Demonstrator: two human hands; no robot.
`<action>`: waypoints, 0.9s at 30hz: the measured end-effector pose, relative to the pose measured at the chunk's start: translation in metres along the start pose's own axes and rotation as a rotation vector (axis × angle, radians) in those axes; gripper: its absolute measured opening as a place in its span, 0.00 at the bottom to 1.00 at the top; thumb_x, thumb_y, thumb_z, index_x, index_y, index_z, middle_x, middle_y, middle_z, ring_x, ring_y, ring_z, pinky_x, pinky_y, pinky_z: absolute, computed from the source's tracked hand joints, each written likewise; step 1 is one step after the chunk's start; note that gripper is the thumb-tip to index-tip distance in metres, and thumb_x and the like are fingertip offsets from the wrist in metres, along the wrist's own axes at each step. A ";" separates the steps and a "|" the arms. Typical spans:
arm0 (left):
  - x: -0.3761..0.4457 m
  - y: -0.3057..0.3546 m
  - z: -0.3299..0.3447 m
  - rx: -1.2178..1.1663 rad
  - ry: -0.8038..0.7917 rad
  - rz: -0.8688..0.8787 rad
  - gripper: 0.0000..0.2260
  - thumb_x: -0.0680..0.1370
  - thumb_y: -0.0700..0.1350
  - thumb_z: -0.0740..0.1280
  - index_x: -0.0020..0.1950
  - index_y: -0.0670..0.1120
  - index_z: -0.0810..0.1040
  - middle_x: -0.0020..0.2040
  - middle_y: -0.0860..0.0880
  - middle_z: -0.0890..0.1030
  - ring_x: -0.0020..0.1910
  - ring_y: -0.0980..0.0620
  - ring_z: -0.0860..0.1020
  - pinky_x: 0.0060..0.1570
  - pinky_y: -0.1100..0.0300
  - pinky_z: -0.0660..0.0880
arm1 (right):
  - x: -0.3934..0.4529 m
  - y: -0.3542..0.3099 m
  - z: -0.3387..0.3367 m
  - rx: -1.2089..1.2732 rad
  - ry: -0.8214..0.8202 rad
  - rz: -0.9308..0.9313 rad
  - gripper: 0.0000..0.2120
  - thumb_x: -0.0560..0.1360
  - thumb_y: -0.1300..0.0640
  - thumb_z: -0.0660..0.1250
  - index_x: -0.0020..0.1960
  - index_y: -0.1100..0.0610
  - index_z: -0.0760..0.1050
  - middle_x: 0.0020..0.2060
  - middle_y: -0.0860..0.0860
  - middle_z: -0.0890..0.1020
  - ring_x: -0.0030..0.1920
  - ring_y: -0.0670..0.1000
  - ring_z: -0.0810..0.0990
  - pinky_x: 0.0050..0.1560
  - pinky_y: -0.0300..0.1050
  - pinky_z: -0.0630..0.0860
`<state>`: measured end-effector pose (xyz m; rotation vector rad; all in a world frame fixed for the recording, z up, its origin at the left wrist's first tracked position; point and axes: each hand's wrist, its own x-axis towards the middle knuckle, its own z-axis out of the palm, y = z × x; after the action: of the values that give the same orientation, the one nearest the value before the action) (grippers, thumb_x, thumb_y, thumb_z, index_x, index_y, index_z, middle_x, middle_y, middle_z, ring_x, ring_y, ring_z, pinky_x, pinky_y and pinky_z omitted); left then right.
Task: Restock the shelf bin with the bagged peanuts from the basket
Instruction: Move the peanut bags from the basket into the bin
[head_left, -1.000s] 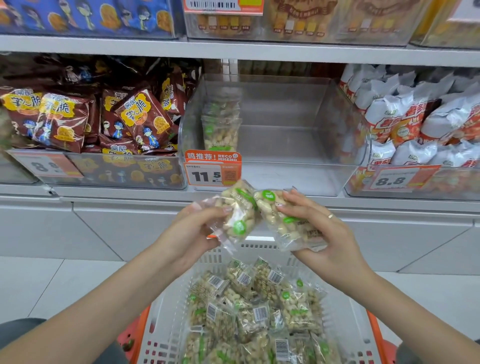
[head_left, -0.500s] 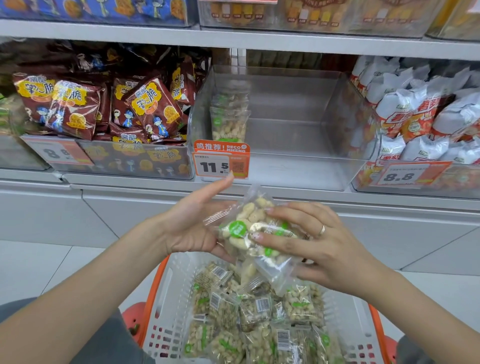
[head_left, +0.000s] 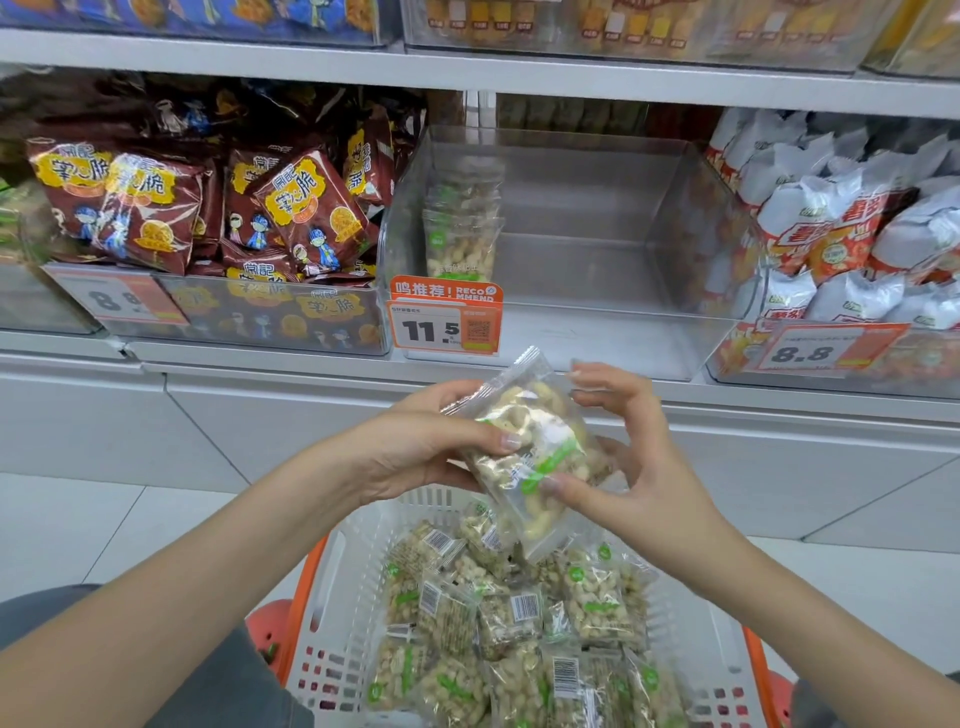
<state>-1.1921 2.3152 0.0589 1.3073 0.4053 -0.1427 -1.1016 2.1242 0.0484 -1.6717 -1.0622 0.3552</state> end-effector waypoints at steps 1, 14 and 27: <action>0.001 -0.001 -0.001 0.037 -0.001 -0.001 0.22 0.62 0.36 0.73 0.55 0.47 0.78 0.45 0.47 0.83 0.42 0.50 0.81 0.38 0.56 0.79 | 0.002 0.001 -0.001 0.062 -0.011 0.103 0.36 0.63 0.46 0.77 0.64 0.36 0.61 0.64 0.33 0.65 0.68 0.37 0.64 0.65 0.40 0.71; -0.007 -0.025 0.035 0.261 0.074 0.108 0.45 0.61 0.47 0.80 0.68 0.56 0.54 0.59 0.56 0.77 0.54 0.58 0.80 0.57 0.59 0.76 | 0.015 0.022 0.003 0.457 0.004 0.348 0.30 0.58 0.61 0.78 0.55 0.50 0.70 0.42 0.45 0.85 0.45 0.44 0.84 0.42 0.37 0.78; -0.002 -0.039 0.038 0.401 0.101 0.203 0.35 0.67 0.30 0.74 0.64 0.47 0.58 0.53 0.50 0.78 0.45 0.59 0.82 0.41 0.61 0.80 | 0.010 0.029 0.013 0.523 -0.021 0.524 0.56 0.46 0.45 0.85 0.67 0.63 0.65 0.53 0.59 0.83 0.54 0.57 0.83 0.52 0.50 0.80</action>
<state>-1.1988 2.2687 0.0314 1.7474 0.3370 0.0151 -1.0918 2.1395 0.0207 -1.4399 -0.4653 0.9075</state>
